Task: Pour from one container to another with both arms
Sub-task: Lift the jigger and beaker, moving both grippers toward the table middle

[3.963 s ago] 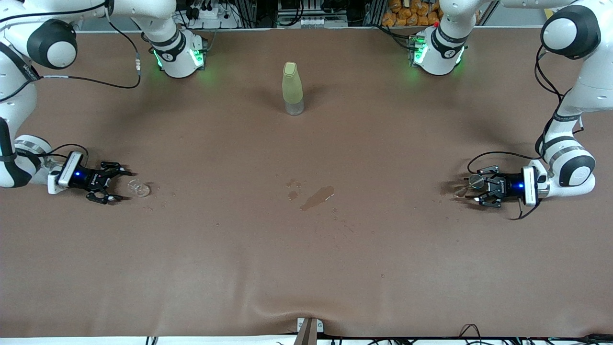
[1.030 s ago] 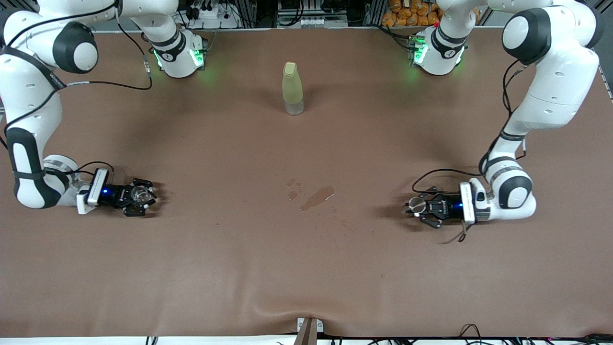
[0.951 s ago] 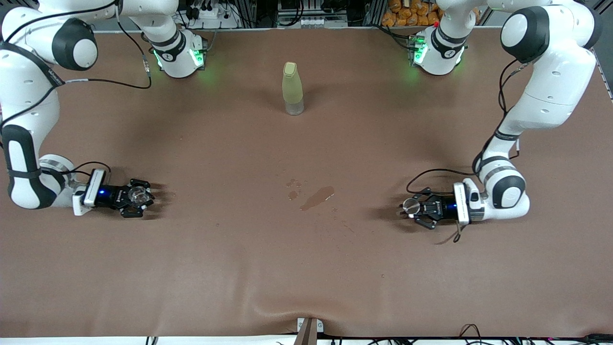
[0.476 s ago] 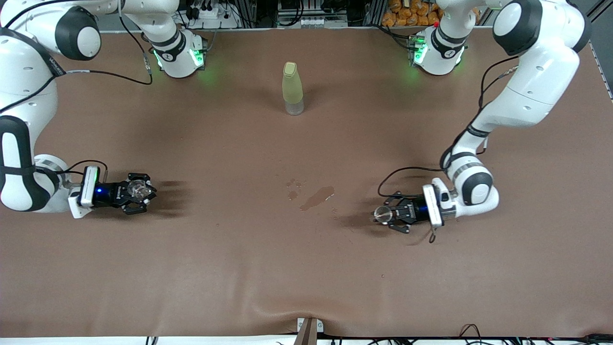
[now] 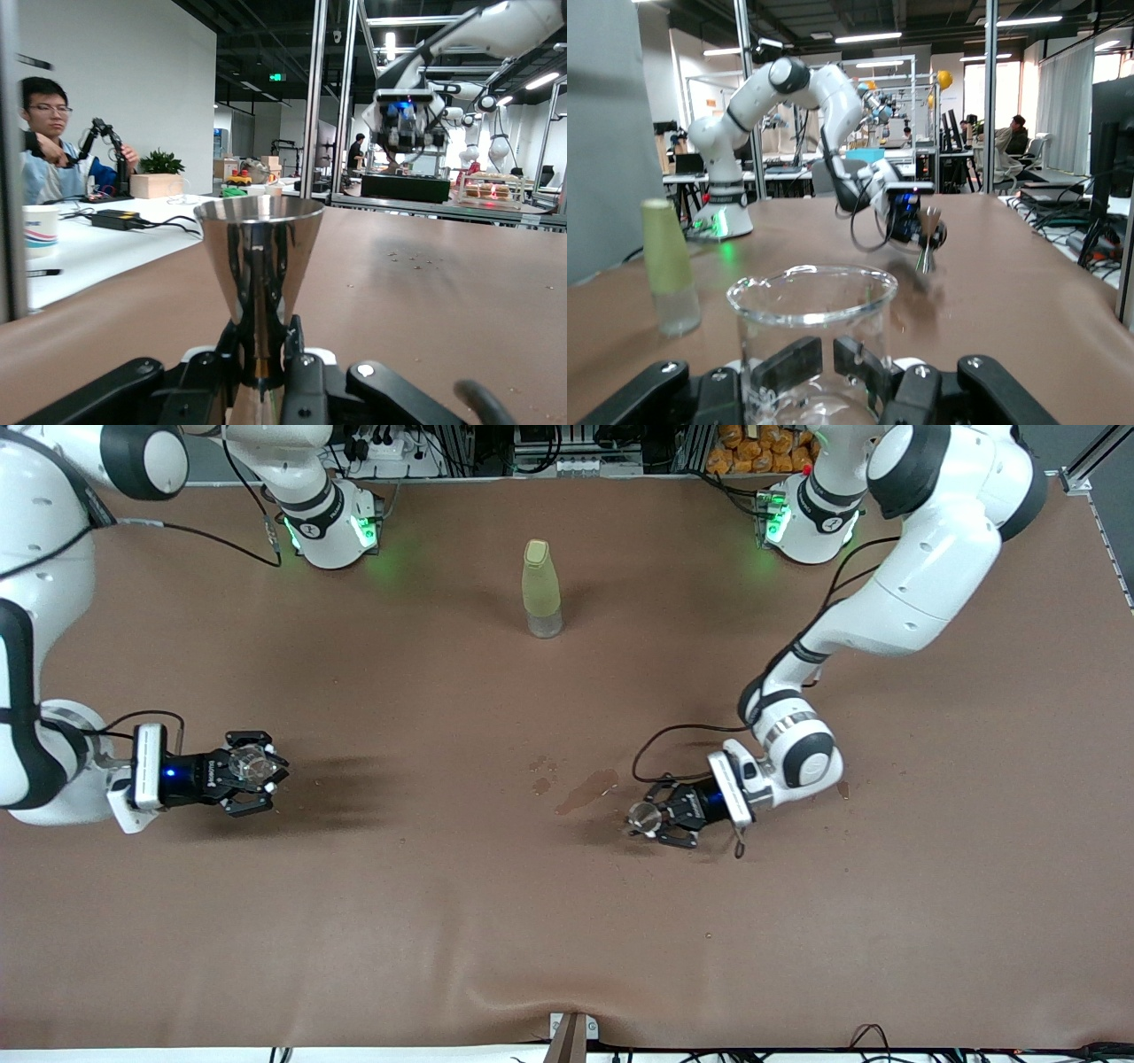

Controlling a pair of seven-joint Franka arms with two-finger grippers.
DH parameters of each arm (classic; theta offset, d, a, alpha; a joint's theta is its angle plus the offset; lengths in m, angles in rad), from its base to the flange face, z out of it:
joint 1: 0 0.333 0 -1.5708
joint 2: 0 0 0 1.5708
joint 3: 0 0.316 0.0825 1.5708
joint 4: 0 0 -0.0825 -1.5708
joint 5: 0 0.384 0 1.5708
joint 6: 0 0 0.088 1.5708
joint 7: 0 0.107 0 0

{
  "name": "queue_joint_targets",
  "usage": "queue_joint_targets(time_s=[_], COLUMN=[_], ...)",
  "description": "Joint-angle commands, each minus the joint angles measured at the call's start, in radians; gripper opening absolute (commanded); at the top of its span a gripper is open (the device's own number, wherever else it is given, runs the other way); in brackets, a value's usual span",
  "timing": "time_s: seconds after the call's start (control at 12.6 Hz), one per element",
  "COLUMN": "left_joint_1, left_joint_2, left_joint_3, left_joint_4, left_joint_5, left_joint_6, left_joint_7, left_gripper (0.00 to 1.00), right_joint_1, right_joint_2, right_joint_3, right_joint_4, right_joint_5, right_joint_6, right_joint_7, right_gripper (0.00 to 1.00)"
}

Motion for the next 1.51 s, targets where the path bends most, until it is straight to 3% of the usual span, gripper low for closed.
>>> queue_joint_targets(time_s=[0.0,0.32,0.79,1.43], left_joint_1=[-0.04,-0.142,-0.25,-0.281], left_joint_2=[-0.016,-0.019,-0.012,0.027], left_joint_3=[0.011,0.011,0.011,0.011], left_joint_4=[0.003,0.057,0.083,0.115], left_joint_5=[-0.033,-0.069,-0.083,-0.108], left_joint_6=[0.039,0.199,0.276,0.202], left_joint_7=[0.015,0.003,0.004,0.07], left_gripper=[0.0,0.0,0.0,0.0], right_joint_1=[0.062,0.197,0.322,0.5], right_joint_2=[-0.115,-0.21,-0.352,-0.353], right_joint_3=[-0.03,-0.112,-0.149,-0.15], right_joint_4=[-0.137,-0.272,-0.408,-0.484], right_joint_5=[0.075,0.219,0.306,0.448], right_joint_6=[0.011,0.021,0.151,0.293], right_joint_7=[0.055,0.064,0.124,0.11], right_gripper=[0.0,0.0,0.0,0.0])
